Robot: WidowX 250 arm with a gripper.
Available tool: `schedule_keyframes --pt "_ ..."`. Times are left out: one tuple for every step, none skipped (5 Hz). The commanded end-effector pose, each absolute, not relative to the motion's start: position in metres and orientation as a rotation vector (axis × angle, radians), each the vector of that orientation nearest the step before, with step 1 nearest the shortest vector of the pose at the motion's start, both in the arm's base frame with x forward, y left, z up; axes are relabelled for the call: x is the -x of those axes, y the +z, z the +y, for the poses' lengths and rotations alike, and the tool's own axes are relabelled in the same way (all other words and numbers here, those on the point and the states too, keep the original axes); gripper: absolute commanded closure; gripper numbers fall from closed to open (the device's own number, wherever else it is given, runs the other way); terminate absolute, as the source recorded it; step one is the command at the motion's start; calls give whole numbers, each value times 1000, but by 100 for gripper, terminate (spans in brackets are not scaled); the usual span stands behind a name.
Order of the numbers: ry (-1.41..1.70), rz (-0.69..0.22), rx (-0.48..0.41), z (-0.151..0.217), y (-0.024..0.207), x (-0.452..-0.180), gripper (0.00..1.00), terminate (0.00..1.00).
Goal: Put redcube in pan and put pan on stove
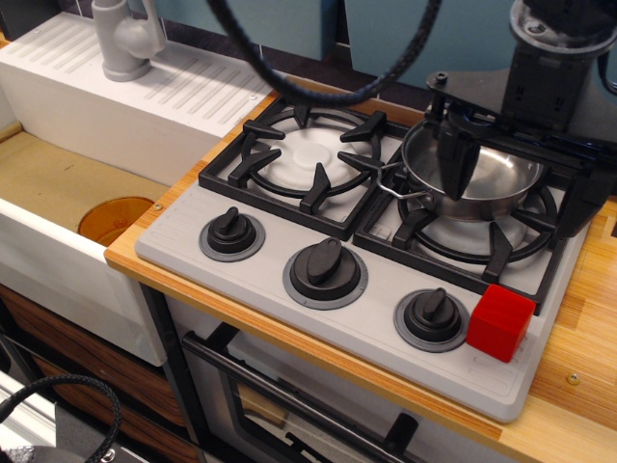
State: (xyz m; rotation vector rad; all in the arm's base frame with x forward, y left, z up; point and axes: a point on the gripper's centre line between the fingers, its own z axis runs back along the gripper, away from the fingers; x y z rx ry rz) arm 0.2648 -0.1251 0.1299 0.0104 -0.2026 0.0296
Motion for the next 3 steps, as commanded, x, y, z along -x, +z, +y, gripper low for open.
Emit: schedule_keyframes --pt "30 -203 -10 -125 130 -265 0 0" --pt "33 -234 -2 -131 116 -269 0 0" --pt "40 -266 -4 -137 102 -273 0 0"
